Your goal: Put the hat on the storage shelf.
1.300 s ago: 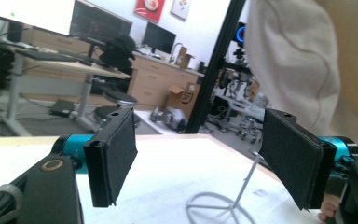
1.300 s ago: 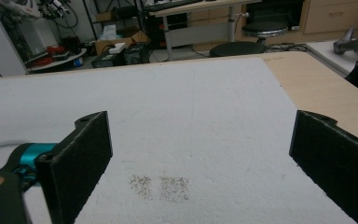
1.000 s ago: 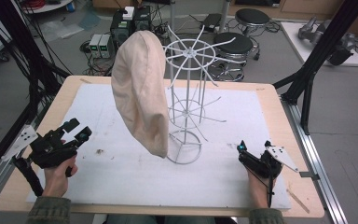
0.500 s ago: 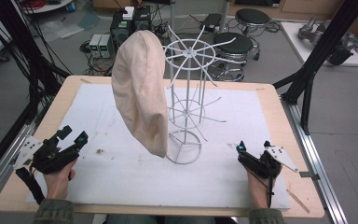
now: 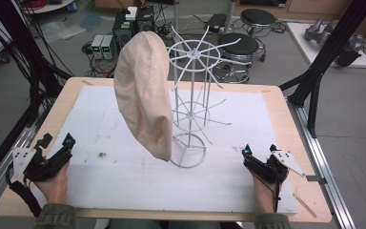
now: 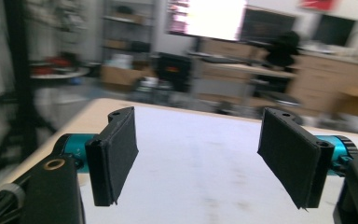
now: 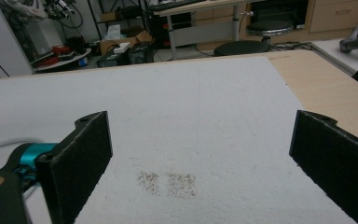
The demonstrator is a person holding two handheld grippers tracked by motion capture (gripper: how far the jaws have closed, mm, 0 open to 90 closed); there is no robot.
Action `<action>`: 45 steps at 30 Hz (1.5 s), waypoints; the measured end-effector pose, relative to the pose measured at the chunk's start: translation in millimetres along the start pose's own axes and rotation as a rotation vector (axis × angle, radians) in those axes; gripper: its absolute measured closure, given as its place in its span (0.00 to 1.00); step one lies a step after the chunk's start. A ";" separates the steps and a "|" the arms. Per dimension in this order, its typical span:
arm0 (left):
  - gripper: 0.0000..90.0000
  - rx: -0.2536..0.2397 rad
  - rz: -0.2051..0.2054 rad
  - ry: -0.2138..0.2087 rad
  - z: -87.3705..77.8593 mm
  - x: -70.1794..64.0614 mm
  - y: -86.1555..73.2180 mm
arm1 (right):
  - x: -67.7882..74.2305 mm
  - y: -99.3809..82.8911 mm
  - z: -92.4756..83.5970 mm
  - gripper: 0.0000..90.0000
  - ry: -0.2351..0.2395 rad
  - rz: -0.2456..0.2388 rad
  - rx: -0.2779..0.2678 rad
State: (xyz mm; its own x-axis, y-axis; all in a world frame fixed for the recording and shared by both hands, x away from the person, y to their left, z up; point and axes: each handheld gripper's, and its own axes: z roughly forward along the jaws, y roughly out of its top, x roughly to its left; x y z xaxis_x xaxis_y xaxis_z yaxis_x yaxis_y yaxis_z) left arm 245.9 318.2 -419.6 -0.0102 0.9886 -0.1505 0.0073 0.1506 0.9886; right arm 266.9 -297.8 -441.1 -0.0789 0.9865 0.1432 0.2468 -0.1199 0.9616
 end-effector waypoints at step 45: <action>0.32 0.078 -0.001 -0.015 8.5 -4.5 -12.5 | -4.3 -1.5 -1.3 0.05 0.007 0.019 0.020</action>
State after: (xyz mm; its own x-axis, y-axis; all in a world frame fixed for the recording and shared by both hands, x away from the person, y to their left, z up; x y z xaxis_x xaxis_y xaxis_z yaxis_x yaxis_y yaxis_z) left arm 254.4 312.0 -431.3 0.0047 0.9883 -0.1523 0.0857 0.1513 0.9848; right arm 265.7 -302.0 -442.8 -0.0806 0.9833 0.1635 0.2674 -0.1367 0.9538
